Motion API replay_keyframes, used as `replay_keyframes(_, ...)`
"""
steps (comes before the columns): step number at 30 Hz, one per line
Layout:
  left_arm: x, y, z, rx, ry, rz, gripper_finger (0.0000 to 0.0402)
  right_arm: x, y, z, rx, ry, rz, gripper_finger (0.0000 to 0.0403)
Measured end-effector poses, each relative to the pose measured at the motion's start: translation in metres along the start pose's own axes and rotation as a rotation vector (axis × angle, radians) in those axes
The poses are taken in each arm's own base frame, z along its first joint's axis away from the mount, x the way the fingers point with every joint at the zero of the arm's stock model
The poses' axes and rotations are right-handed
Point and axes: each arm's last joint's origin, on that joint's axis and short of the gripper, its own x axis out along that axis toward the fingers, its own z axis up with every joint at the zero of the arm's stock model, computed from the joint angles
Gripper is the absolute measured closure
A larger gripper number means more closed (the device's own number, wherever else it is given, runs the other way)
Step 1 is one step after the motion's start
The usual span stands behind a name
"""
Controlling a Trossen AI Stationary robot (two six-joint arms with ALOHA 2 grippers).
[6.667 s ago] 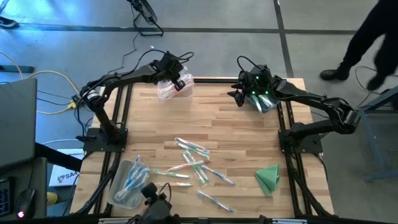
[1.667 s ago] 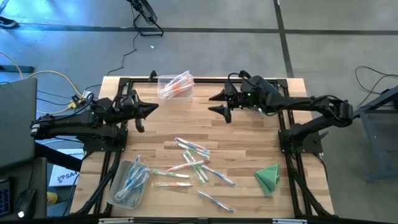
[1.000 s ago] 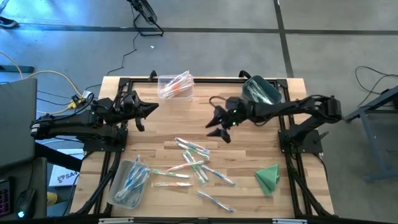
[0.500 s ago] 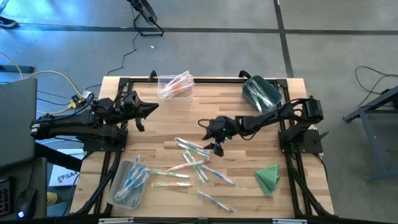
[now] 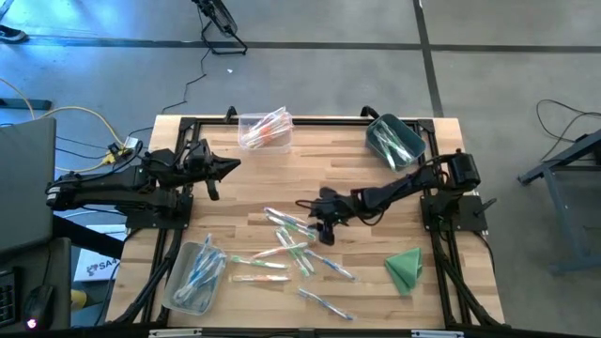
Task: Pick & Place Toothbrushes
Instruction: Put the top blue toothbrush into the gray bin
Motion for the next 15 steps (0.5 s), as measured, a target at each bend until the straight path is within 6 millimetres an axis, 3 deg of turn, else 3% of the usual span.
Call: replay_keyframes(15,0.0,0.0,0.0,0.0,0.001,0.0,0.0401,0.011,0.007,-0.014,0.01,0.065,0.016,0.0234)
